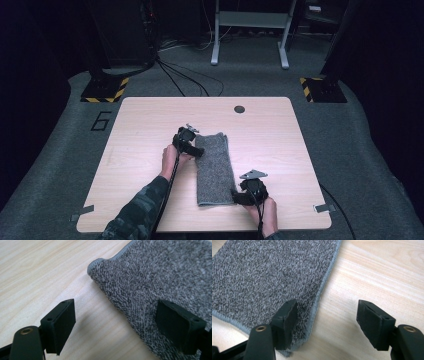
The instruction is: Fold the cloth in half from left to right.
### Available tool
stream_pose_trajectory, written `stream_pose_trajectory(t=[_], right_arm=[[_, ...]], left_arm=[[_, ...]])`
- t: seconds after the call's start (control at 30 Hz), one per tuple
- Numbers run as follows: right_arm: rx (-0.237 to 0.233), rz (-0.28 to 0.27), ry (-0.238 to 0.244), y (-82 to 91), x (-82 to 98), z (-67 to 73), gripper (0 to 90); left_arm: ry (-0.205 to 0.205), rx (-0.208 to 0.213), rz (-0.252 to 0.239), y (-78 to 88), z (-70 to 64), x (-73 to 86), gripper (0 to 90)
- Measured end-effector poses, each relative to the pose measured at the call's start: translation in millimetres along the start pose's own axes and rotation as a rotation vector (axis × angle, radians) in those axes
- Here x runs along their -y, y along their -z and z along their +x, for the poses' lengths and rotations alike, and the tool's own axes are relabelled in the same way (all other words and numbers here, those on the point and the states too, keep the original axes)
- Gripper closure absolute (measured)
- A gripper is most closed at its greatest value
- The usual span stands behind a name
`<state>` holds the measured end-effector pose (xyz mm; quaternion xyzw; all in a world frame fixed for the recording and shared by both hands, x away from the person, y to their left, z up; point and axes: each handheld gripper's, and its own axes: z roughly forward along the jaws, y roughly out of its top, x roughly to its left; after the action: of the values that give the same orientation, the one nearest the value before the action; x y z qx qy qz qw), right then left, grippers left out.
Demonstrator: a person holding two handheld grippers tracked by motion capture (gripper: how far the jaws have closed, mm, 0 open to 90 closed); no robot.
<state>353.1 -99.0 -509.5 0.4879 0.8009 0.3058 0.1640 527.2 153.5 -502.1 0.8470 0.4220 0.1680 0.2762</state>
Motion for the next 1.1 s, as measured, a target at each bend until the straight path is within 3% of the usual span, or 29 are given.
stream_pose_trajectory(t=[0.13,0.27,0.5,0.53,0.7,0.73,0.77,0.87,1.03,1.1], right_arm=[[0.001,-0.022,0.01,2.1,2.2,0.4,32.4],[-0.006,-0.035,0.008,4.1,4.6,4.0,31.4],[-0.011,-0.024,0.024,3.2,11.4,9.3,31.2],[-0.011,-0.026,0.045,3.1,12.8,9.1,31.3],[-0.013,-0.032,0.049,4.4,16.6,13.0,31.3],[-0.016,-0.02,0.031,5.4,17.3,15.5,31.3],[-0.023,-0.031,0.057,4.5,17.7,15.2,31.3],[-0.028,-0.026,0.044,4.6,19.0,22.2,31.1],[-0.033,-0.038,0.042,4.7,15.0,20.8,29.7],[-0.041,-0.05,0.042,6.3,11.0,17.2,29.3]], left_arm=[[-0.007,0.016,-0.025,13.0,-5.6,4.1,15.9],[-0.023,0.039,-0.012,24.6,-14.0,13.9,15.7],[-0.052,0.041,0.035,22.2,-17.5,30.6,15.6],[-0.051,0.039,0.038,21.5,-17.0,31.1,15.5],[-0.066,0.026,0.038,16.7,-13.5,29.6,14.5],[-0.069,0.025,0.032,15.5,-12.9,28.7,14.5],[-0.07,0.027,0.028,14.1,-12.1,27.7,14.4],[-0.06,0.033,0.029,11.7,-9.1,25.2,13.7],[-0.045,0.038,0.01,22.8,-13.1,28.8,14.8],[-0.045,0.065,-0.005,33.9,-19.3,35.8,14.6]])
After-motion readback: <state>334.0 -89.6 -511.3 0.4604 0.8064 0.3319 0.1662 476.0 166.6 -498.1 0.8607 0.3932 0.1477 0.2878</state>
